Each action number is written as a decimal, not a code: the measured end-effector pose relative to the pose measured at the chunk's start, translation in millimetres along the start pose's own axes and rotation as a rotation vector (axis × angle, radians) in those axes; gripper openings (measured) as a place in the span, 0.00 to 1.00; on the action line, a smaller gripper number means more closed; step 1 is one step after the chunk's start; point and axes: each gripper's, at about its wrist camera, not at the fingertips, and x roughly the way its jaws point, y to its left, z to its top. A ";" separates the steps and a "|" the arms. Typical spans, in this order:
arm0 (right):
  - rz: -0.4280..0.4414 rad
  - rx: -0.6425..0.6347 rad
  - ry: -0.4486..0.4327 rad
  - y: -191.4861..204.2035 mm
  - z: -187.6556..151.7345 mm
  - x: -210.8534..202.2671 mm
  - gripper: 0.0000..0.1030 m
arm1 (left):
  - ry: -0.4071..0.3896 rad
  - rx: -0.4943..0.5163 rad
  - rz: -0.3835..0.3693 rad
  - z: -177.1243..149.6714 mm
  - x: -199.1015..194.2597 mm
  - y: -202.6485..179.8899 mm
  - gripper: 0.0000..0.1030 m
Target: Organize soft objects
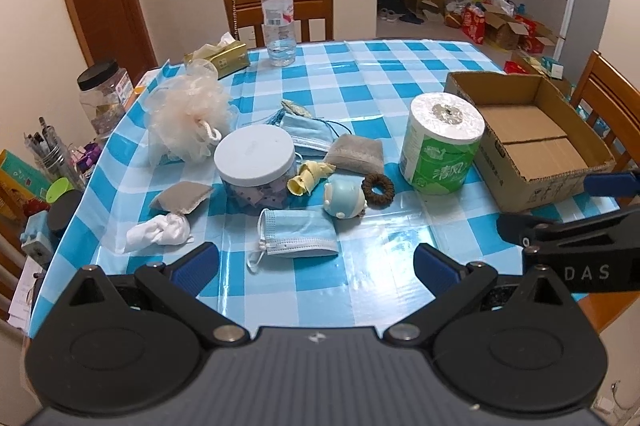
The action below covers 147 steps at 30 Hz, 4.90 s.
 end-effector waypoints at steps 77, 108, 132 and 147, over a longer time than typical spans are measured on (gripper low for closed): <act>0.451 -0.597 0.334 185.2 11.0 179.3 1.00 | 0.079 -0.081 0.062 0.7 162.2 176.4 0.99; 0.344 -0.487 0.207 174.5 12.9 177.5 0.95 | 0.156 -0.013 -0.061 -8.5 189.9 164.7 0.79; 0.316 -0.449 0.211 160.0 18.2 162.4 0.39 | 0.155 0.003 -0.025 -6.9 164.4 163.3 0.44; 0.398 -0.478 0.151 70.6 35.3 102.5 0.39 | 0.171 0.067 -0.116 21.3 88.7 86.3 0.44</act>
